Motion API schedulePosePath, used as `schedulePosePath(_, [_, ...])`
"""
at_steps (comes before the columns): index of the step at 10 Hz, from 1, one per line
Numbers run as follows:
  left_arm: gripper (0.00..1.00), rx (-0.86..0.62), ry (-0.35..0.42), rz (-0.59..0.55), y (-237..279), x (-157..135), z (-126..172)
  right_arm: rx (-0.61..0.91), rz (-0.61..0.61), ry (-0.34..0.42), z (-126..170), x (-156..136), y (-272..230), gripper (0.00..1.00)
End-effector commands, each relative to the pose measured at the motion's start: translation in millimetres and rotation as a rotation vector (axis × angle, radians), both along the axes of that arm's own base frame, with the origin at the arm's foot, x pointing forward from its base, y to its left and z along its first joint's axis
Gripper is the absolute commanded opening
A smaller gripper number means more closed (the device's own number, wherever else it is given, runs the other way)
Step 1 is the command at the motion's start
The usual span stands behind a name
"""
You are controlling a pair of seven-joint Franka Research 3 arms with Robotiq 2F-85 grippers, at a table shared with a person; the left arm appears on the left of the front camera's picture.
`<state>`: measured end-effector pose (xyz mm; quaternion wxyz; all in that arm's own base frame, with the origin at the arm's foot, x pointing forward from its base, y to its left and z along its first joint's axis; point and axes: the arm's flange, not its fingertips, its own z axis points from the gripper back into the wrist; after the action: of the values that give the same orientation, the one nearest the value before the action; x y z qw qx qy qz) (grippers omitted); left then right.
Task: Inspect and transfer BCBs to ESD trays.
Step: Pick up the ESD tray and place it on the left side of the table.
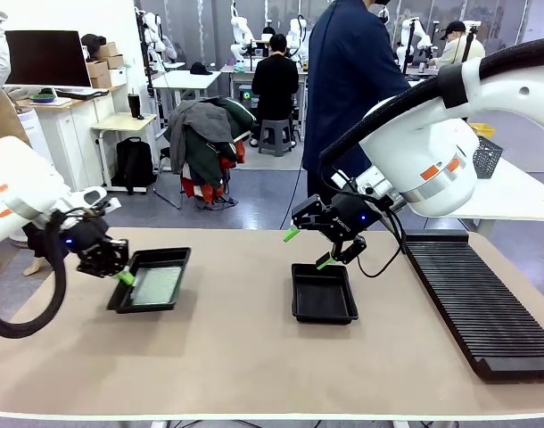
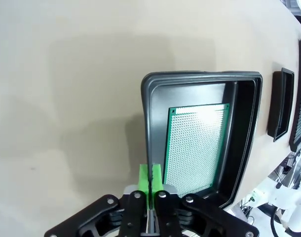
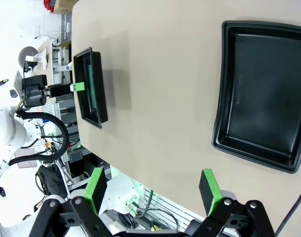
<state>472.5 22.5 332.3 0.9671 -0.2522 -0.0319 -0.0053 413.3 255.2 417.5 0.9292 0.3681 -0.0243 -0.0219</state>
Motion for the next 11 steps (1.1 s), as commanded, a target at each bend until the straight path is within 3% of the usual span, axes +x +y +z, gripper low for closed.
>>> schedulePosePath(1, [0.03, 0.022, 0.007, -0.012, 32, -4, 1, -0.024, -0.021, 0.005, 1, 3, 3, 1.00])
schedulePosePath(5, [0.03, 0.071, 0.006, -0.004, 90, -8, -2, -0.024, -0.021, 0.005, 1, 3, 3, 1.00])
schedulePosePath(11, [0.03, 0.095, 0.017, 0.003, 98, 2, -21, -0.024, -0.021, 0.005, 1, 3, 3, 1.00])
